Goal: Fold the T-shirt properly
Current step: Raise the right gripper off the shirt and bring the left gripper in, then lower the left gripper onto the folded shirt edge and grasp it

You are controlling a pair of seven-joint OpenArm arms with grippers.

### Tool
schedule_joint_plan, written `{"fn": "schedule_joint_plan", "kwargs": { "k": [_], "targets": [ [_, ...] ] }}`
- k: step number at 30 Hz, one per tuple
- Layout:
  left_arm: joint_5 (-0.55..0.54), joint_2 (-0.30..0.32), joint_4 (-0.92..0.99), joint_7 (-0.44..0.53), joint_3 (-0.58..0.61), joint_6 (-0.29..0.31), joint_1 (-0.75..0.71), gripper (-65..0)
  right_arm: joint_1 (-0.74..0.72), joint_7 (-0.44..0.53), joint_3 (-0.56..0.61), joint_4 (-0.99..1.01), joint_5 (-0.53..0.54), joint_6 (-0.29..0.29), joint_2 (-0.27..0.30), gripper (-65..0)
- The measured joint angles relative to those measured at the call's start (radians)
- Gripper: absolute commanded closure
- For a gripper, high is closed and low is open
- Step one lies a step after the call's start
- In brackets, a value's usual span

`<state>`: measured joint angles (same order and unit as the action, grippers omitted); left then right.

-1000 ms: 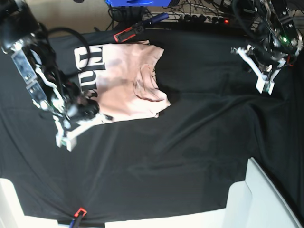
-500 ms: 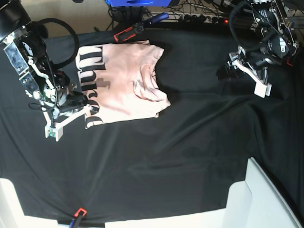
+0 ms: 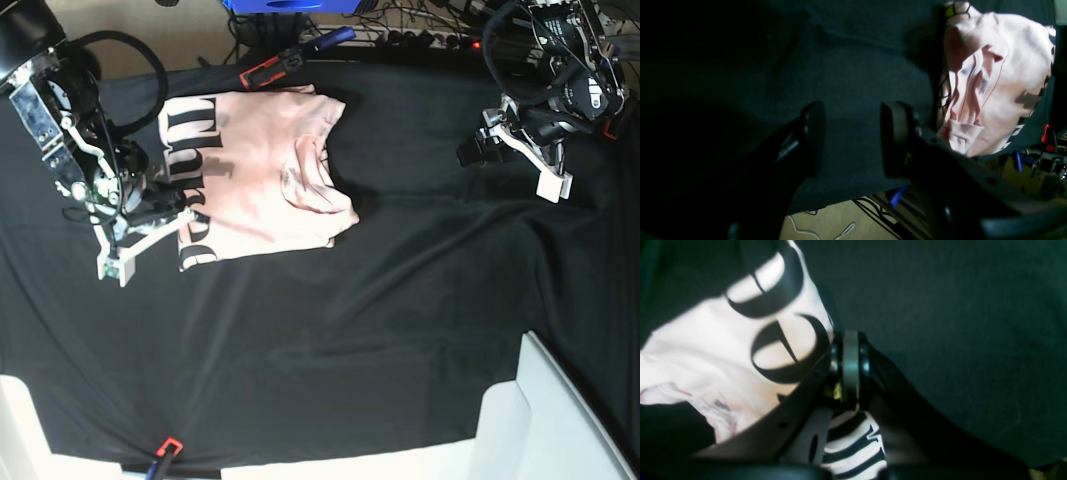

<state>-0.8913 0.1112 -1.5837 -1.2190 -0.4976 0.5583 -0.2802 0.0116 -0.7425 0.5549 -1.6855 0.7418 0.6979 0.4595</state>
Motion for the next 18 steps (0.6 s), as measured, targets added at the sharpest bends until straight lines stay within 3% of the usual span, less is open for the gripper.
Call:
{"fn": "schedule_joint_plan", "kwargs": {
  "k": [3, 7, 10, 18],
  "targets": [
    [-0.001, 0.000, 0.000, 0.000, 0.000, 0.000, 0.000, -32.6, 0.006, 0.002, 0.000, 0.000, 0.000, 0.000, 0.000, -0.3],
    [-0.004, 0.000, -0.003, 0.000, 0.001, 0.000, 0.000, -53.2, 0.020, 0.001, 0.000, 0.000, 0.000, 0.000, 0.000, -0.3],
    [-0.003, -0.001, -0.002, -0.001, 0.004, 0.000, 0.006, -62.5, 0.028, 0.002, 0.000, 0.000, 0.000, 0.000, 0.004, -0.3],
    [-0.002, -0.039, 0.136, 0.000, 0.044, 0.000, 0.090, -64.2, 0.039, 0.009, 0.000, 0.000, 0.000, 0.000, 0.024, -0.3]
  ]
}}
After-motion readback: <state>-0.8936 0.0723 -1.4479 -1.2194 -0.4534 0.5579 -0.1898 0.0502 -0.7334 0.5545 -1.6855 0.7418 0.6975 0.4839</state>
